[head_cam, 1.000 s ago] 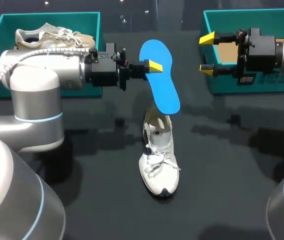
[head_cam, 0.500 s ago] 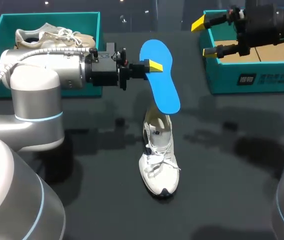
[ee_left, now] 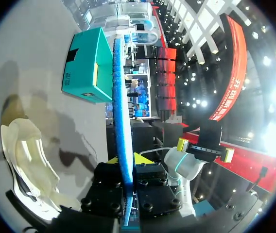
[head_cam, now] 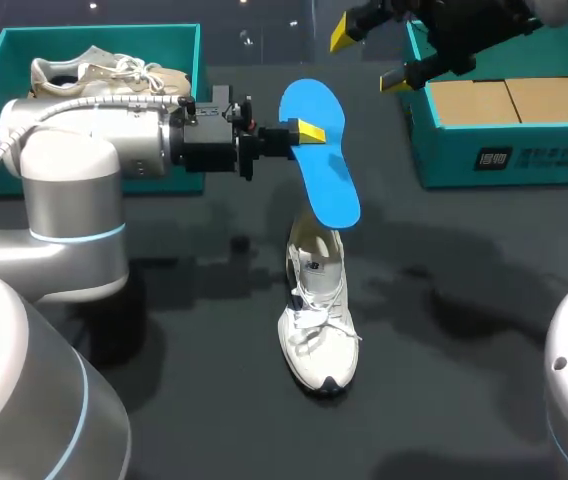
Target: Take the shoe out of the shoebox, open the shoe tongue, remove and reinsert the insole, then place the shoe into the shoebox
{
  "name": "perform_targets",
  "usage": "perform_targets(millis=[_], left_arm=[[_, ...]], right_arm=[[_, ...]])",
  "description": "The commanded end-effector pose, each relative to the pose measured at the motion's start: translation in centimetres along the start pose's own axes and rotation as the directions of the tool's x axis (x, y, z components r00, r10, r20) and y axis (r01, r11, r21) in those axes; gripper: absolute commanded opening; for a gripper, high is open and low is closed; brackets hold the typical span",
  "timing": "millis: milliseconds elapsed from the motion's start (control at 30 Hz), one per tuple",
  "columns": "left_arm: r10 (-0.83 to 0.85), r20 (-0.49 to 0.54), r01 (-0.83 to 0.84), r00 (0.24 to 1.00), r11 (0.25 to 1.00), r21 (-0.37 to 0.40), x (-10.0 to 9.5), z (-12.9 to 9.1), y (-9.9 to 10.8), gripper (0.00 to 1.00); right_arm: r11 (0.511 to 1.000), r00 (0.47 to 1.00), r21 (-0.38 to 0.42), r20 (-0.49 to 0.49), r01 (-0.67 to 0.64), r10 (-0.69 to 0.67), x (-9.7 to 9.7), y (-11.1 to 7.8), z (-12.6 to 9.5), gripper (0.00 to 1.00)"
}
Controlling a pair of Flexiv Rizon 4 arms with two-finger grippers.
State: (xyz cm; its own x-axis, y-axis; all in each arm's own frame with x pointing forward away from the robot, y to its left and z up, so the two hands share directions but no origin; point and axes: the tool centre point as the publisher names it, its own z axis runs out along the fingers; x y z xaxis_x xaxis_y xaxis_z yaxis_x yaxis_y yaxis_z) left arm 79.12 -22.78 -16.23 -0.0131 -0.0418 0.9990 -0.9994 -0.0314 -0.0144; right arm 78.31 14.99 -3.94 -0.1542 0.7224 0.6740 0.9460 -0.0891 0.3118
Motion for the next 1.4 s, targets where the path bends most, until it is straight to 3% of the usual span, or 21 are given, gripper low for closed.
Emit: perform_targets(millis=[33,267,533,967,1067,1200,1400], left_arm=[[0.0,-0.001,0.0,1.0,1.0,0.001,-0.1,0.1,0.0,0.0],[0.0,-0.001,0.0,1.0,1.0,0.001,-0.1,0.1,0.0,0.0],[0.0,-0.001,0.0,1.0,1.0,0.001,-0.1,0.1,0.0,0.0],[0.0,-0.001,0.0,1.0,1.0,0.001,-0.1,0.1,0.0,0.0],[0.0,-0.001,0.0,1.0,1.0,0.001,-0.1,0.1,0.0,0.0],[0.0,-0.001,0.0,1.0,1.0,0.001,-0.1,0.1,0.0,0.0],[0.0,-0.001,0.0,1.0,1.0,0.001,-0.1,0.1,0.0,0.0]], right_arm=[[0.997,0.855,0.068,0.516,0.028,-0.059,2.0,0.7,0.9,1.0],[0.989,0.775,0.134,0.618,0.057,-0.128,3.6,-0.7,1.6,1.0],[0.989,0.696,0.135,0.704,0.061,-0.139,5.3,-2.8,1.8,1.0],[0.985,0.639,0.153,0.751,0.078,-0.167,7.0,-4.5,3.7,1.0],[0.989,0.661,0.137,0.737,0.064,-0.145,7.0,-4.5,3.9,1.0],[0.995,0.759,0.099,0.646,0.027,-0.085,6.6,-4.4,4.1,1.0],[0.998,0.845,0.039,0.535,-0.05,0.021,5.4,-3.6,3.7,1.0]])
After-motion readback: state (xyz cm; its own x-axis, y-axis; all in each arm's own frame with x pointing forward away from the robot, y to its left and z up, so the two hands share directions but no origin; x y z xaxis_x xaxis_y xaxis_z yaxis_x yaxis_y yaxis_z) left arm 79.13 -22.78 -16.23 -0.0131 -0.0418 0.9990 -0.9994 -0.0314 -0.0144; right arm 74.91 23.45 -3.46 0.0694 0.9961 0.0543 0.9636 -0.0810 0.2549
